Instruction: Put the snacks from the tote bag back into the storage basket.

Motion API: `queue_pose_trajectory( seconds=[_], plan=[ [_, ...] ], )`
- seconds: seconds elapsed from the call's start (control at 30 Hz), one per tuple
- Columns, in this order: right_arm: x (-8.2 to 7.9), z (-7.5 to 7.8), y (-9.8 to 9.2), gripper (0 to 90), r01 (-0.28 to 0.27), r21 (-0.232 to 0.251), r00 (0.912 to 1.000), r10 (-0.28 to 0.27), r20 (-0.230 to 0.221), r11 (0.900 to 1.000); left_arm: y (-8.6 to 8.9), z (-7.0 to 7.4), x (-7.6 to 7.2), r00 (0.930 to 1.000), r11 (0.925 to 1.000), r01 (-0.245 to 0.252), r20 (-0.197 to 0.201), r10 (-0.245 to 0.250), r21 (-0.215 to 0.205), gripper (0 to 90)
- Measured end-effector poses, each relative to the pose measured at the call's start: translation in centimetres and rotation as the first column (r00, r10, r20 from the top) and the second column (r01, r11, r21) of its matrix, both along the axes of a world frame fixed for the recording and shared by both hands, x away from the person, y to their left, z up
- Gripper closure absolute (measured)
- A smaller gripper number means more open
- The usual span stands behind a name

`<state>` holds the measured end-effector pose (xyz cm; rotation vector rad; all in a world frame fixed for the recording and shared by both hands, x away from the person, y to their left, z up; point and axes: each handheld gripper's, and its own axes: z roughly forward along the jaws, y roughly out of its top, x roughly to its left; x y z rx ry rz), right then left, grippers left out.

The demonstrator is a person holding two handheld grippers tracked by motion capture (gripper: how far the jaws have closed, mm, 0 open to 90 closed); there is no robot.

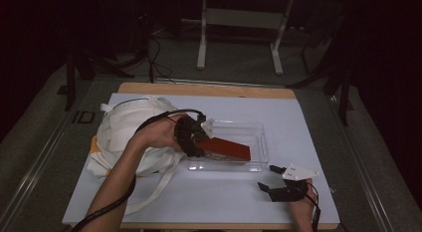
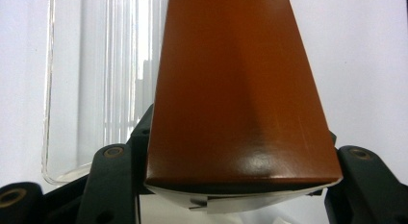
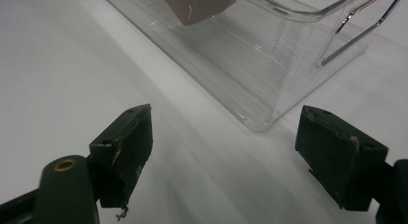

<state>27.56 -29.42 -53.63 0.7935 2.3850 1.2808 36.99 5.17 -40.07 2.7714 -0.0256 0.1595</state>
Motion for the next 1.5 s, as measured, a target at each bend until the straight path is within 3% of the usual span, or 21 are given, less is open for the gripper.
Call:
queue_pose_trajectory(
  seconds=[0.5, 0.87, 1.1, 1.2, 1.3, 1.5],
  plan=[
    [0.0, 0.0, 0.0, 20.6, -0.002, -0.001, 1.0000, 0.002, 0.000, 1.000, -1.5, -1.5, 0.2, 0.9999, 0.9982, 0.010, 0.000, -0.010, 0.059, 42.5],
    [0.0, 0.0, 0.0, 20.6, -0.006, -0.004, 1.0000, 0.006, -0.003, 1.000, -1.8, -1.7, 0.7, 0.9925, 0.9983, -0.047, -0.111, 0.051, 0.033, 35.2],
    [0.0, 0.0, 0.1, 20.6, -0.010, -0.006, 1.0000, 0.010, -0.002, 1.000, -1.8, -2.5, 1.1, 0.9871, 0.9953, -0.071, -0.139, 0.080, 0.065, 29.5],
    [0.0, 0.0, 0.0, 20.6, -0.012, -0.005, 0.9999, 0.012, -0.003, 1.000, -1.7, -2.5, 1.1, 0.9824, 0.9956, -0.065, -0.171, 0.076, 0.067, 30.3],
    [0.0, 0.0, 0.1, 20.6, -0.012, -0.006, 0.9999, 0.012, -0.005, 1.000, -1.6, -2.2, 0.9, 0.9847, 0.9948, -0.061, -0.158, 0.074, 0.081, 31.0],
    [0.0, 0.0, 0.1, 20.6, -0.012, -0.008, 0.9999, 0.012, -0.003, 1.000, -1.0, -1.6, 0.9, 0.9869, 0.9950, -0.075, -0.138, 0.084, 0.066, 31.1]
  ],
)
